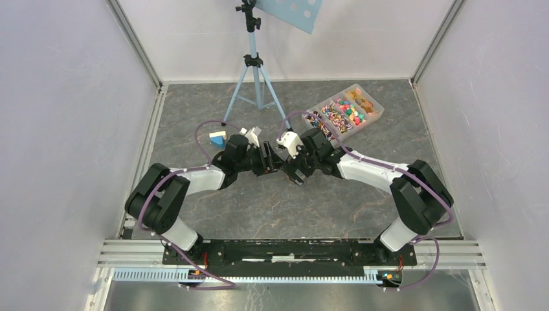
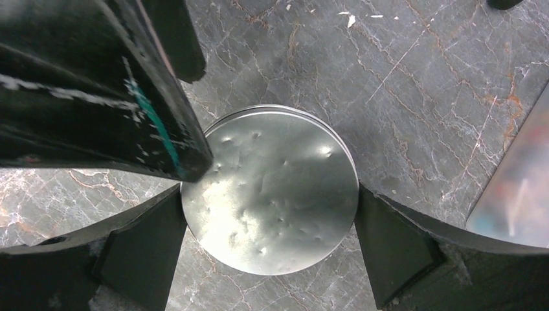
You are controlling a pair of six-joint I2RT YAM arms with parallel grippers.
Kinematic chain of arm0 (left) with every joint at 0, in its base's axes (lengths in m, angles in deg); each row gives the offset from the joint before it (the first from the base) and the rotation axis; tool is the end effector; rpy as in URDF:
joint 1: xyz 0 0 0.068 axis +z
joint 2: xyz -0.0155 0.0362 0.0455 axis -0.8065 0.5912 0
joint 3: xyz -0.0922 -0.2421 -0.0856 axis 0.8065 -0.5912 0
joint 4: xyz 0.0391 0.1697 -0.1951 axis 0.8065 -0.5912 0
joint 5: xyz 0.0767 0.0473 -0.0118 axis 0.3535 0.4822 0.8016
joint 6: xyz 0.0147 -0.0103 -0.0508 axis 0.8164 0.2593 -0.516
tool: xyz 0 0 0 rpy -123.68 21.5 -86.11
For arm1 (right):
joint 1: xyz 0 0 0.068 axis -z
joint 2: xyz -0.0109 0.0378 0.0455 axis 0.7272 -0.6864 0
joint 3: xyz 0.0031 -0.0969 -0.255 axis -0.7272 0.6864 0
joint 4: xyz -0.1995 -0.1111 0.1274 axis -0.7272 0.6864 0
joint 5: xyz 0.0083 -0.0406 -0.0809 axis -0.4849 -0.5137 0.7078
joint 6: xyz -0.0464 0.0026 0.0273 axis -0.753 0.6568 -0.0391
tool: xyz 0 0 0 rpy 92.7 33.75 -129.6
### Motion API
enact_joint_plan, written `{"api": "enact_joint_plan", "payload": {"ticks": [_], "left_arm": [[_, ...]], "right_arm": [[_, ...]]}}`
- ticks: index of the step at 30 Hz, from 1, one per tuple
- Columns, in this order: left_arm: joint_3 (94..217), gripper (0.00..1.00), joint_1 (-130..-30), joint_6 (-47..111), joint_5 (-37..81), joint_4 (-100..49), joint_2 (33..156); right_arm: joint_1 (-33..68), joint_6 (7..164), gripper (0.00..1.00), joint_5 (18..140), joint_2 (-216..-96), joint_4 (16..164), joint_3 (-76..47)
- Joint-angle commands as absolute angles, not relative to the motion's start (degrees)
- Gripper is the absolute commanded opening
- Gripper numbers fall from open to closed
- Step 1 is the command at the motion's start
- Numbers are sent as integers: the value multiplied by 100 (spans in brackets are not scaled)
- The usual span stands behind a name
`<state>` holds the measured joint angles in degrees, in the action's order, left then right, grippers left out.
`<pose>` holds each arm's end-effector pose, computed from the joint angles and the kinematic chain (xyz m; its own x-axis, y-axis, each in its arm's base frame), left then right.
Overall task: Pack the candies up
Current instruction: Close the bottle lid on the packing bottle.
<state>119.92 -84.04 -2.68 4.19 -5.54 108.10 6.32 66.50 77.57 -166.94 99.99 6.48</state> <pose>0.2547 -0.1668 0.1656 -0.8683 -0.2494 -0.4288 0.2171 0.5861 -0.7806 0.2495 0.2194 0.1940 -0.4030 -0.6197 -0.6734 -0.8256 0.5637 -0.0246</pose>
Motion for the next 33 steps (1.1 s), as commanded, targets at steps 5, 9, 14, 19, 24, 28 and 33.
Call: {"api": "enact_joint_plan", "payload": {"ticks": [5,9,14,19,24,28,33], "left_arm": [[12358,70,-8575,-271,332,-61,11334],[12486,65,-8652,-99,629,-579,11574],[12580,60,-8677,106,810,-977,11716],[12603,53,-8681,184,804,-1056,11752],[12673,52,-8673,301,803,-1213,11783],[12722,52,-8679,298,638,-1209,11790],[12829,59,-8674,194,345,-1132,11644]], "right_arm": [[696,6553,98,7519,-16642,9662,883],[723,6545,98,7444,-16580,9545,989],[784,6578,98,7394,-16413,9498,1037],[954,6640,98,7247,-15979,9580,1155],[1168,6623,98,7126,-15419,9822,1255],[1409,6806,98,6959,-15087,9725,1376],[1661,7544,87,6321,-15094,8950,1747]]}}
